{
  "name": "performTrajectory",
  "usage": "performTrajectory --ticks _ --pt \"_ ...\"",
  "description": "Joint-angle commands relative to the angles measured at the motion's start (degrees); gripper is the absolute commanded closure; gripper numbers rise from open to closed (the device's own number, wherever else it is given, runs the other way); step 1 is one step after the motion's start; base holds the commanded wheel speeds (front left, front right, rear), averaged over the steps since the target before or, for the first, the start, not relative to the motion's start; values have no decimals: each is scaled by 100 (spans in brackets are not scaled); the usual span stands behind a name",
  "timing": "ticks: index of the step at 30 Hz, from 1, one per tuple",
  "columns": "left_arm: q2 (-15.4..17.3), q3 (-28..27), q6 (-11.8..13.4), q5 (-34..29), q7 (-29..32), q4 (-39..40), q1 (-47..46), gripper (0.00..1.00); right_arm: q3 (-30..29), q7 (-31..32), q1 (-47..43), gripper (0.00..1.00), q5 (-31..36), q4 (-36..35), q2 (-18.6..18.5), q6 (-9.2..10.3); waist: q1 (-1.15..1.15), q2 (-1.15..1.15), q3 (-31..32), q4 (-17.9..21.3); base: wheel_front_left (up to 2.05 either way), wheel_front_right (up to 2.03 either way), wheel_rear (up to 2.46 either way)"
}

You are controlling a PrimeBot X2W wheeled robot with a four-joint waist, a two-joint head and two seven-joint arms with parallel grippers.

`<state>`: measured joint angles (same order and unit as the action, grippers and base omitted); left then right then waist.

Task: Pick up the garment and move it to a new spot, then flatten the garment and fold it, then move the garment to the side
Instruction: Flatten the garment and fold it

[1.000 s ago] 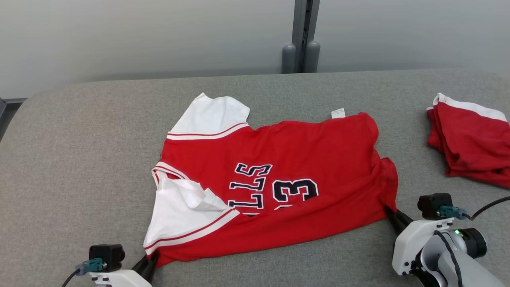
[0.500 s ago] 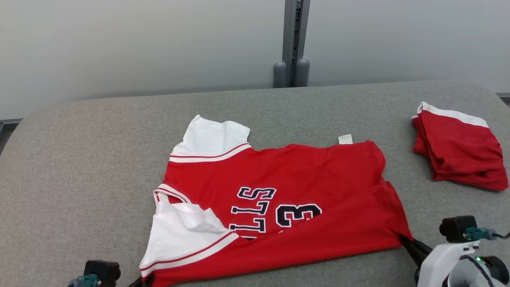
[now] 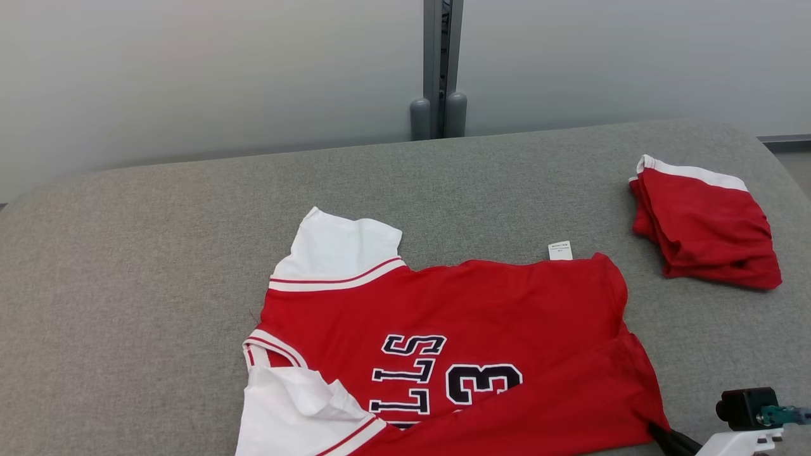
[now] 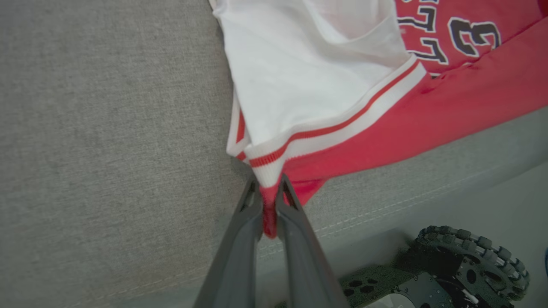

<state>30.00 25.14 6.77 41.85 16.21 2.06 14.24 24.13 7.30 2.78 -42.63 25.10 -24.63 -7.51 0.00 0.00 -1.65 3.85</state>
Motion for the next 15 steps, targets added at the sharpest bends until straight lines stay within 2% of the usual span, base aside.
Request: performTrajectory --ticks 1,2,3,11,15 --pt "50 -11 34 20 32 44 35 100 -132 91 -85 0 75 -41 31 2 0 0 -9 6 0 0 0" --pt "49 1 40 38 77 62 35 75 -207 145 -116 0 130 -63 64 2 0 0 -10 5 0 0 0" --pt "64 28 46 38 132 64 28 0 -287 187 -132 0 189 -102 106 2 0 0 -12 2 0 0 0" --pt "182 -14 200 -226 45 205 -117 0 -836 559 -389 0 524 -613 287 1 0 0 43 -25 0 0 0" --pt "236 -165 304 -372 -194 337 -250 0 -1163 581 -507 0 601 -1027 354 1 0 0 63 -33 0 0 0"
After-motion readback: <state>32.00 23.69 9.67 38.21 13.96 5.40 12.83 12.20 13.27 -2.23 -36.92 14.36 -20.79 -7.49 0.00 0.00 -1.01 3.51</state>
